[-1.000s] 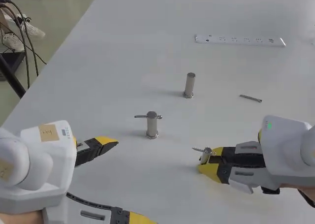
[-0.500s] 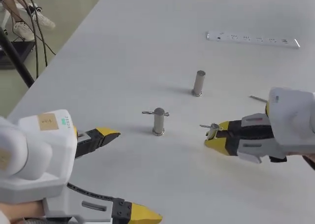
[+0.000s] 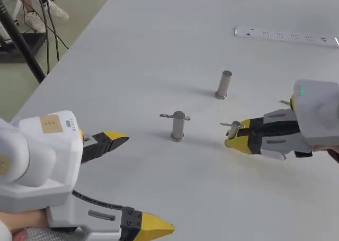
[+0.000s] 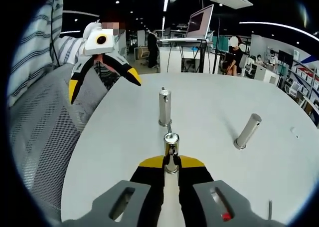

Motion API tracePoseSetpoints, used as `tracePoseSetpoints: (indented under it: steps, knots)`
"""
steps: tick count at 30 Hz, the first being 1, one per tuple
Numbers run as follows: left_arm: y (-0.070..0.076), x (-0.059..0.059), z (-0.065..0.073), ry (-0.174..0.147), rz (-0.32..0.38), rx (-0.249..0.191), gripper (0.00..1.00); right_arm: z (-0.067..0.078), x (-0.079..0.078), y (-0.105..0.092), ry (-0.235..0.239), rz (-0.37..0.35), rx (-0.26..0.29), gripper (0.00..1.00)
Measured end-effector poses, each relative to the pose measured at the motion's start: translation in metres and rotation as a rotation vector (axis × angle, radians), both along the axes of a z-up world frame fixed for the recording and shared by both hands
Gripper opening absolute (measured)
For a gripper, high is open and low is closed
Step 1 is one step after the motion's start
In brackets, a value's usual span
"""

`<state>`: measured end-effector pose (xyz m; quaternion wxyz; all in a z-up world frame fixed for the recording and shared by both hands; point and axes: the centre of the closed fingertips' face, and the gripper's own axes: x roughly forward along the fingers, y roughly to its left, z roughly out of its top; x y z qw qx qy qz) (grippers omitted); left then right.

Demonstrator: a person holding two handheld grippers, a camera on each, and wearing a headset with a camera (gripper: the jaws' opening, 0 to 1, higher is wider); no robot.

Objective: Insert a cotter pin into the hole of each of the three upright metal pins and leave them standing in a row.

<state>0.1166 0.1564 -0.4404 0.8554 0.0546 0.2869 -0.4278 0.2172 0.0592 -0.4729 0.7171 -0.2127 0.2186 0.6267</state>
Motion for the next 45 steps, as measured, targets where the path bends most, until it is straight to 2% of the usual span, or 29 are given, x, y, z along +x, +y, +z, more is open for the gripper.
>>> tracePoseSetpoints:
  steps: [7,9,11,14,25,30,32,34,40,45]
  knots:
    - [0.000,0.001,0.001,0.000,0.005,0.001,0.99,-0.005,0.000,0.001,-0.002,0.003,-0.009,0.04]
    - [0.000,0.002,0.001,-0.004,0.007,0.001,0.99,-0.005,0.000,0.002,0.012,-0.005,-0.001,0.04]
    - [-0.001,0.001,0.002,-0.003,0.006,-0.006,0.99,-0.005,-0.002,0.005,-0.002,0.007,-0.004,0.04]
    - [-0.002,0.001,0.002,-0.003,0.002,-0.005,0.99,-0.005,-0.003,0.008,0.001,0.015,0.006,0.04]
    - [-0.004,0.001,0.001,-0.004,-0.003,-0.003,0.99,-0.005,0.001,0.009,-0.004,0.000,0.012,0.04]
    - [-0.005,0.001,0.000,-0.005,-0.005,-0.001,0.99,-0.005,0.003,0.008,0.012,-0.019,0.017,0.04]
    - [-0.005,0.001,0.000,-0.006,-0.005,-0.001,0.99,-0.006,0.004,0.007,0.044,-0.049,0.014,0.05]
    - [-0.005,0.001,0.000,-0.003,-0.005,-0.003,0.99,-0.006,0.003,0.007,0.035,-0.047,0.009,0.05]
    - [-0.003,0.000,0.001,-0.005,-0.007,0.006,0.99,-0.005,-0.002,0.008,0.035,-0.067,0.011,0.19]
    - [-0.001,0.003,0.007,-0.024,0.002,0.004,0.99,0.008,-0.007,0.004,0.040,-0.117,0.034,0.26]
